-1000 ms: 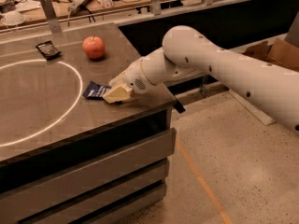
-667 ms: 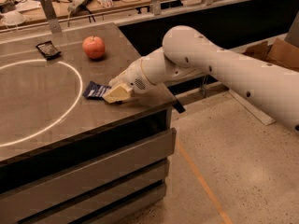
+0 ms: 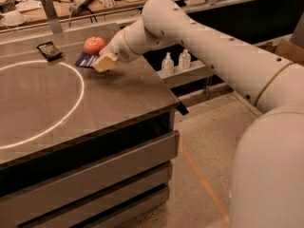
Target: Move rxbar blueberry near rxbar chocolate
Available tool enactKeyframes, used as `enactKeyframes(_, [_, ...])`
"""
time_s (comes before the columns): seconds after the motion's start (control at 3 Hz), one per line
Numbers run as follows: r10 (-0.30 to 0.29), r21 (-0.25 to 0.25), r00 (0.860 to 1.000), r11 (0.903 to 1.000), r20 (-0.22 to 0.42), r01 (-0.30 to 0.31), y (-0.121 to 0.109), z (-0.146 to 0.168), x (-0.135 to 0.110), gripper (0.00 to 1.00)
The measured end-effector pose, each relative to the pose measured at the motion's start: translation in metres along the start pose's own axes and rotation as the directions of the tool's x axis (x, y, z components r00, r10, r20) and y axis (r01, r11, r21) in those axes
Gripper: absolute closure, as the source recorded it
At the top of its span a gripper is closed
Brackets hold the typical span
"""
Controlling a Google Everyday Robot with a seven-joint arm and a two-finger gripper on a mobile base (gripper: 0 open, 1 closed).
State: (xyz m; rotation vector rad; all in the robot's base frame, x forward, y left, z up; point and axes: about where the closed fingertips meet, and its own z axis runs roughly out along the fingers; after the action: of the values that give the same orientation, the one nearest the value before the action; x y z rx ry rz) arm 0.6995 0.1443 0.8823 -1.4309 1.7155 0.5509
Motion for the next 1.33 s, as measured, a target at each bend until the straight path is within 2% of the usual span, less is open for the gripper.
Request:
enactKeyframes(0.33, [-0.065, 0.079, 0.998, 0.9949, 0.026, 0.063, -0.045, 0.008, -0.046, 1.0])
enactKeyframes(0.67, [-0.129, 0.129, 0.991, 0.984, 0.045, 0.122, -0.073, 0.015, -0.085, 1.0])
enactKeyframes(1.0, [-0.181, 0.153, 0.983, 0.9725, 0.024, 0.176, -0.095, 0.038, -0.123, 1.0])
enactKeyframes(1.33, [-0.153, 0.136, 0.988, 0.9789, -0.01, 0.153, -0.099, 0.074, -0.126, 1.0])
